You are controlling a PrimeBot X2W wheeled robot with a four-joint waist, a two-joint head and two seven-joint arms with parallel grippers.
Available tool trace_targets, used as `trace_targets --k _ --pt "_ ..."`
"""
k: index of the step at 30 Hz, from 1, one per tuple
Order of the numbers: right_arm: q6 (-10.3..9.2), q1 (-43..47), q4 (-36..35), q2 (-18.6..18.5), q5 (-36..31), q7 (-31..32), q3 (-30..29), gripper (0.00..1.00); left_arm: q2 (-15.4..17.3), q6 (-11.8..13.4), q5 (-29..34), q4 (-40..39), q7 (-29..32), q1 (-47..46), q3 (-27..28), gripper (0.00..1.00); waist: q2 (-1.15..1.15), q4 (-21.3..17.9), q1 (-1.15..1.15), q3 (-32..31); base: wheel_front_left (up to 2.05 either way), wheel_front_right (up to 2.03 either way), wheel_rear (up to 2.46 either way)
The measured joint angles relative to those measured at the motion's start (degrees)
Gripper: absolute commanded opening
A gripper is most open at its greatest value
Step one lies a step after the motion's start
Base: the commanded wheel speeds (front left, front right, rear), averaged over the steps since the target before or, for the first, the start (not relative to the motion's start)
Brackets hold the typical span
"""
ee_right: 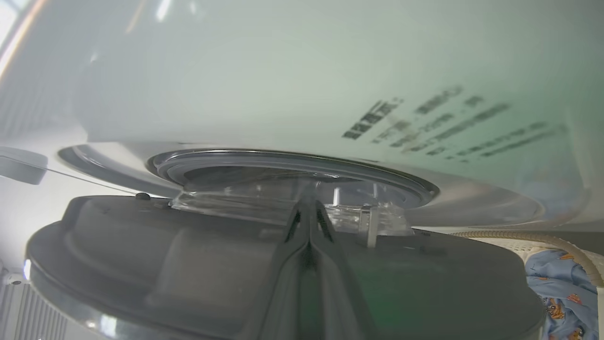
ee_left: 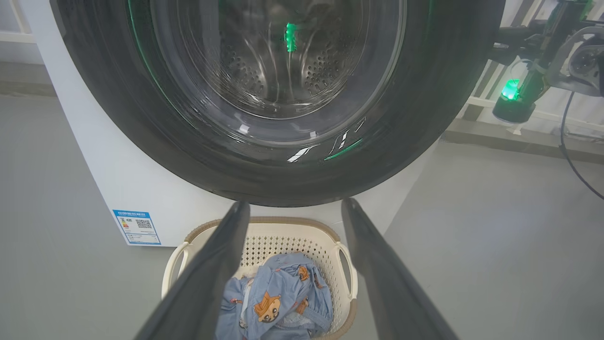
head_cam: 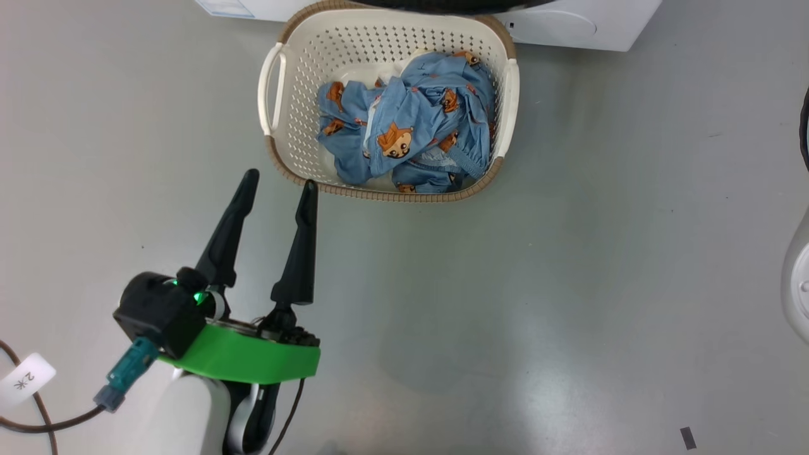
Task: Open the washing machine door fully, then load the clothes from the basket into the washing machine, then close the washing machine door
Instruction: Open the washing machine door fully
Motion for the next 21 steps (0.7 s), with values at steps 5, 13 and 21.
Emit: trace_targets --k 5,13,21 --pt "0.00 0.8 -1.5 0.1 3.2 6.7 0.8 0.00 0.0 0.4 0.3 -0.2 0.0 0.0 -0.1 1.00 0.00 -0.3 0.00 -0.4 0.00 0.00 0.00" --pt "0.00 3.5 -2.4 0.8 6.3 14.6 0.9 0.00 0.0 0.4 0.5 -1.1 0.0 0.0 0.1 1.00 0.00 -0.9 0.00 -1.3 0.00 0.00 0.00" --pt "0.00 7.6 -1.4 1.0 10.0 23.4 2.1 0.00 0.0 0.4 0.9 -1.9 0.0 0.0 0.6 1.00 0.00 -1.2 0.00 -2.7 0.00 0.00 0.00"
